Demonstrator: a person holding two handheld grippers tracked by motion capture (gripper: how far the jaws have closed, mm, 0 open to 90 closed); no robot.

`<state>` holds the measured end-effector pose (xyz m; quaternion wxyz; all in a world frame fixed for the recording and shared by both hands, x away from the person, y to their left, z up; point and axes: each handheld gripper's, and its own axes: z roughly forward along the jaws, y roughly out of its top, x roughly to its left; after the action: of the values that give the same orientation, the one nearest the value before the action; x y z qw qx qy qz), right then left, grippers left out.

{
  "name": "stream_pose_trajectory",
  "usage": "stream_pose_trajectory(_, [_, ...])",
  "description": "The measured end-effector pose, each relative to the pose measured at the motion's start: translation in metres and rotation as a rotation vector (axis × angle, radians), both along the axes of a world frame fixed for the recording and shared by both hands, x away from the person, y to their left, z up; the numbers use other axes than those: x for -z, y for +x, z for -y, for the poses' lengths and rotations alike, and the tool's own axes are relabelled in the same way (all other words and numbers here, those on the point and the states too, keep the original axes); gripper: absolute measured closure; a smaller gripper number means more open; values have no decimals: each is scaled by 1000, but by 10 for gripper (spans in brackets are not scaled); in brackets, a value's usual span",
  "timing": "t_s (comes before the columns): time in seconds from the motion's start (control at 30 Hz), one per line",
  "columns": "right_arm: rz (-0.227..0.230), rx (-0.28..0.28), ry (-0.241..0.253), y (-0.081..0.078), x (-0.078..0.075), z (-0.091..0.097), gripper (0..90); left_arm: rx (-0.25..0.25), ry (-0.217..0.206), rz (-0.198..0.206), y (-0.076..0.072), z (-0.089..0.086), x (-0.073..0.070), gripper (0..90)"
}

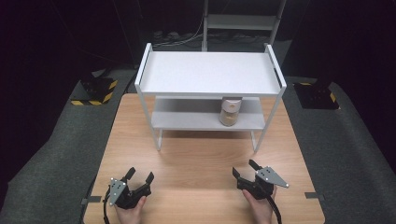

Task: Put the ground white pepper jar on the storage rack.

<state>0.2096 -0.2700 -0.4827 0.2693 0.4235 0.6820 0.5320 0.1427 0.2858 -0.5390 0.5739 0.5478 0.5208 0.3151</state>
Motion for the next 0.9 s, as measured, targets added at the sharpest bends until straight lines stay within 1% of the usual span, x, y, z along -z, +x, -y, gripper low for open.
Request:
stream_pose_trajectory(0.27, [-1, 0, 0, 0, -1, 3, 221, 0, 2, -1, 0, 0, 0, 158])
stream_pose_trajectory(0.43, [0, 3, 8, 0, -1, 4, 221, 1, 3, -3, 1, 0, -1, 157])
stream_pose_trajectory(0.67, [-3, -6, 4, 0, 0, 3, 223, 2, 5, -4, 1, 0, -1, 157])
stream_pose_trajectory(0.9, [2, 8, 16, -3, 1, 4, 217, 3, 9, -7, 1, 1, -1, 158])
